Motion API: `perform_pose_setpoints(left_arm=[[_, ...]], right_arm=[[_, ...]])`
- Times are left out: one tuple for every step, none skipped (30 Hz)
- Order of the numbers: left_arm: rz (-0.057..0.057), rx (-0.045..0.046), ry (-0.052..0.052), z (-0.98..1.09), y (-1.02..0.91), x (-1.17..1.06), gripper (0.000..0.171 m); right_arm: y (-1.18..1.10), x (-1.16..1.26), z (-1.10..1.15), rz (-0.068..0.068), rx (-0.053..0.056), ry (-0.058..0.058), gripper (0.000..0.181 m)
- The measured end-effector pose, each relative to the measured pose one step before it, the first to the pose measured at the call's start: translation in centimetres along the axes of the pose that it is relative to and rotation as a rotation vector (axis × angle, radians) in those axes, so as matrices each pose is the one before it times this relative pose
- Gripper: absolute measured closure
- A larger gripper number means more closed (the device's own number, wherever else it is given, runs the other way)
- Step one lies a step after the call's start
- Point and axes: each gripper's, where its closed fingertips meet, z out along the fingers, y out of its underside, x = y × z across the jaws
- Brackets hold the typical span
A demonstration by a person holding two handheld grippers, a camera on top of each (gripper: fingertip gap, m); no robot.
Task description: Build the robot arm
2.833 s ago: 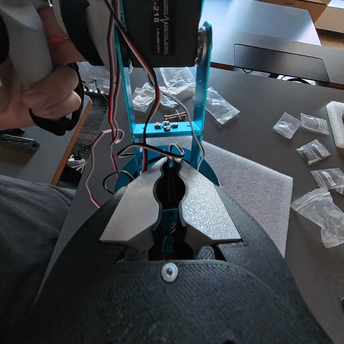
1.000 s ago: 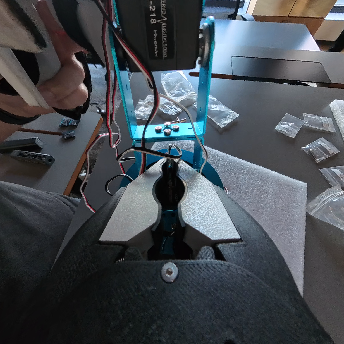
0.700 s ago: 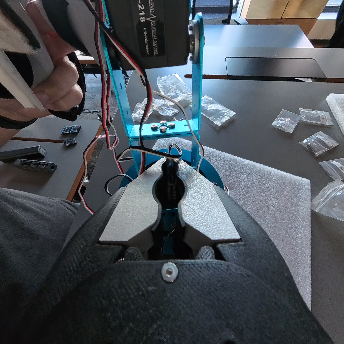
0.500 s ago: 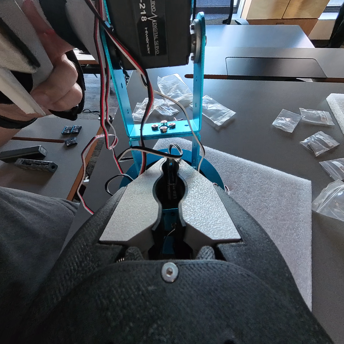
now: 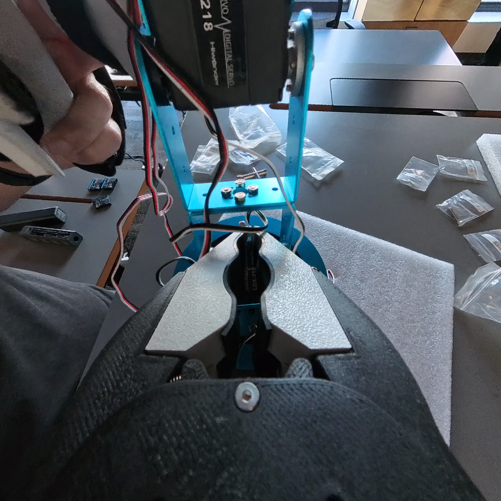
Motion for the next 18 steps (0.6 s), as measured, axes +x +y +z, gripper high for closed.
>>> perform_pose_setpoints(left_arm=[[0.0202, -0.00198, 0.0052, 0.173, -0.077, 0.239, 0.102], [0.0214, -0.00250, 0.0021, 0.134, -0.024, 0.102, 0.104], [0.0150, 0.00042, 0.0029, 0.075, -0.011, 0.021, 0.108], [-0.0005, 0.00294, 0.0053, 0.014, -0.032, -0.034, 0.110], [-0.0119, 0.00251, 0.0073, -0.009, -0.037, -0.042, 0.111], [-0.0112, 0.00267, 0.0089, -0.051, -0.004, -0.010, 0.110], [-0.0039, 0.00408, 0.0099, -0.079, 0.008, 0.035, 0.109], [0.0027, 0.00473, 0.0108, -0.085, 0.024, 0.067, 0.108], [0.0050, 0.00459, 0.0092, -0.069, 0.033, 0.077, 0.106], [0.0057, 0.00323, 0.0088, -0.051, 0.043, 0.074, 0.104], [0.0086, 0.00160, 0.0079, -0.047, 0.036, 0.043, 0.103], [0.0109, -0.00097, 0.0067, -0.063, 0.022, 0.007, 0.103], [0.0095, -0.00276, 0.0061, -0.086, -0.029, -0.038, 0.104], [0.0063, -0.00171, 0.0073, -0.087, -0.060, -0.031, 0.104], [0.0059, 0.00304, 0.0072, -0.146, -0.138, -0.041, 0.105], [0.0033, 0.01202, 0.0057, -0.239, -0.289, -0.057, 0.107], [-0.0041, 0.01284, 0.0090, -0.275, -0.311, -0.003, 0.109], [-0.0101, 0.00535, 0.0084, -0.299, -0.154, -0.018, 0.109]], right_arm=[[0.010, 0.013, -0.008, -0.0010, 0.0006, -0.0003, 0.179], [0.000, 0.025, 0.004, 0.0018, 0.0019, -0.0016, 0.179], [-0.001, 0.049, -0.003, 0.0033, 0.0023, -0.0005, 0.179], [-0.003, 0.023, -0.009, 0.0039, 0.0019, 0.0008, 0.179], [-0.003, 0.048, -0.015, 0.0021, 0.0022, 0.0038, 0.179], [-0.010, 0.065, -0.014, 0.0014, 0.0041, 0.0054, 0.179], [-0.016, 0.010, -0.018, 0.0039, 0.0048, 0.0006, 0.179], [-0.014, -0.012, -0.007, 0.0028, 0.0040, -0.0009, 0.179], [-0.017, -0.013, -0.005, 0.0006, 0.0042, -0.0014, 0.179], [-0.005, 0.010, -0.013, 0.0037, 0.0032, -0.0010, 0.179], [-0.003, 0.016, -0.010, 0.0019, 0.0018, -0.0001, 0.179], [-0.009, 0.011, 0.004, -0.0001, 0.0006, 0.0000, 0.179], [0.008, 0.008, 0.011, 0.0003, -0.0003, -0.0008, 0.179], [0.004, -0.002, 0.004, 0.0003, -0.0007, -0.0007, 0.179], [-0.004, 0.000, 0.001, -0.0004, 0.0003, -0.0009, 0.179], [-0.001, 0.014, 0.002, 0.0008, 0.0010, -0.0008, 0.179], [0.008, 0.021, 0.000, 0.0014, 0.0013, -0.0007, 0.179], [-0.005, 0.000, 0.003, 0.0024, 0.0012, -0.0017, 0.179]])
